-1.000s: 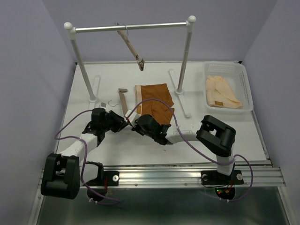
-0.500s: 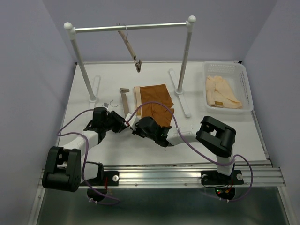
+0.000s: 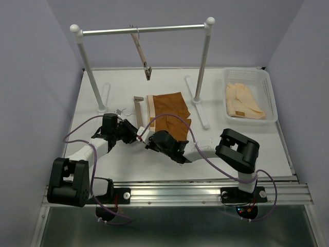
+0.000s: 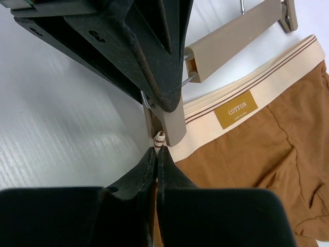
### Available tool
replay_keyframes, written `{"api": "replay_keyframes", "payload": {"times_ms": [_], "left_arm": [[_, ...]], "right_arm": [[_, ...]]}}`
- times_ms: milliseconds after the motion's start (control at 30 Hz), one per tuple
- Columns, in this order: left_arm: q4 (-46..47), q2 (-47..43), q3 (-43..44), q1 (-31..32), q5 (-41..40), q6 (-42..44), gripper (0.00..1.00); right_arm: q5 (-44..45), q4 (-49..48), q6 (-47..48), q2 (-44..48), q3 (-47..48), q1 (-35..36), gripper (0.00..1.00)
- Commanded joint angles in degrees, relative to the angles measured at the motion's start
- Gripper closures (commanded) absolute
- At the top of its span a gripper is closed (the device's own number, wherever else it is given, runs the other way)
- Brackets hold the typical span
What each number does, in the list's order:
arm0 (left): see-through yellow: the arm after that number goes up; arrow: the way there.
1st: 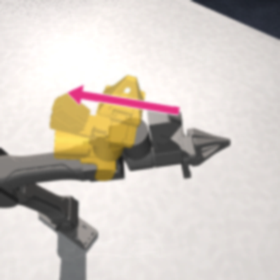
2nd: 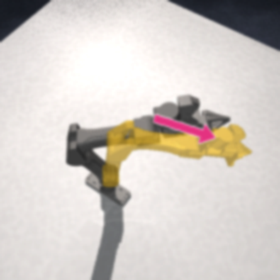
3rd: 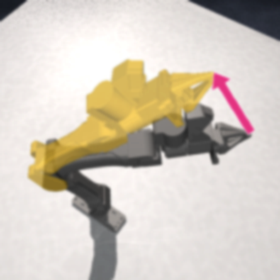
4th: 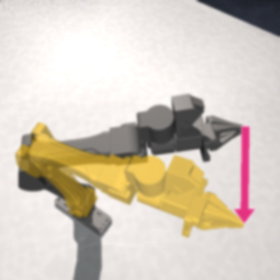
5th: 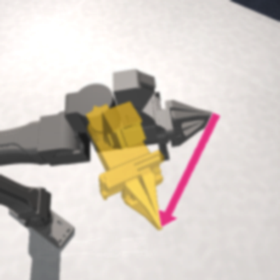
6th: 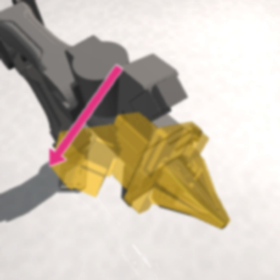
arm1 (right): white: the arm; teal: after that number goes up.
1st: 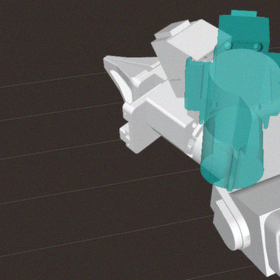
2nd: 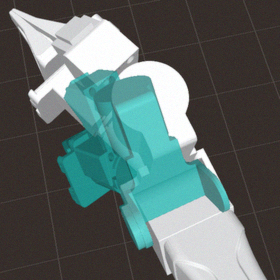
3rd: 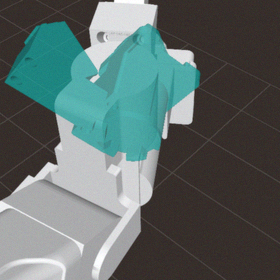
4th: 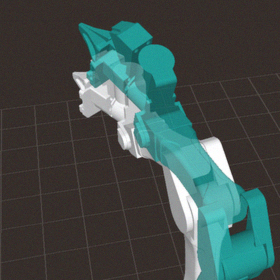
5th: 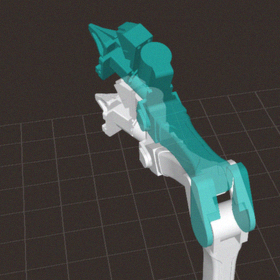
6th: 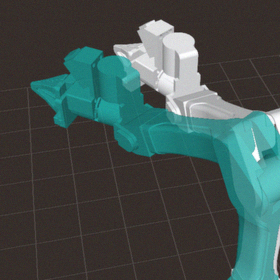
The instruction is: Clip the underwear to the hanger
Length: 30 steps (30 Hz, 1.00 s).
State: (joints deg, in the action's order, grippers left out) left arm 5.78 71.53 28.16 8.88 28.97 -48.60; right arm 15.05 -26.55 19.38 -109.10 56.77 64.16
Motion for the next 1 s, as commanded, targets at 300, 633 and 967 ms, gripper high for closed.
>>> {"api": "replay_keyframes", "payload": {"times_ms": [300, 633, 967], "left_arm": [[-5.69, -0.51, 1.19, -0.10, 2.58, 1.40, 1.00], [-8.51, -1.21, 2.25, -0.10, 2.14, 1.31, 1.00], [-7.19, -0.34, 2.42, -0.10, 1.97, -0.53, 1.00]], "right_arm": [[9.74, -11.60, 4.17, 0.99, -0.26, 1.84, 0.97], [10.44, -11.33, 4.09, 0.99, -0.52, 2.37, 0.97], [4.82, -12.65, 2.24, 0.55, 0.00, 2.90, 0.98]]}}
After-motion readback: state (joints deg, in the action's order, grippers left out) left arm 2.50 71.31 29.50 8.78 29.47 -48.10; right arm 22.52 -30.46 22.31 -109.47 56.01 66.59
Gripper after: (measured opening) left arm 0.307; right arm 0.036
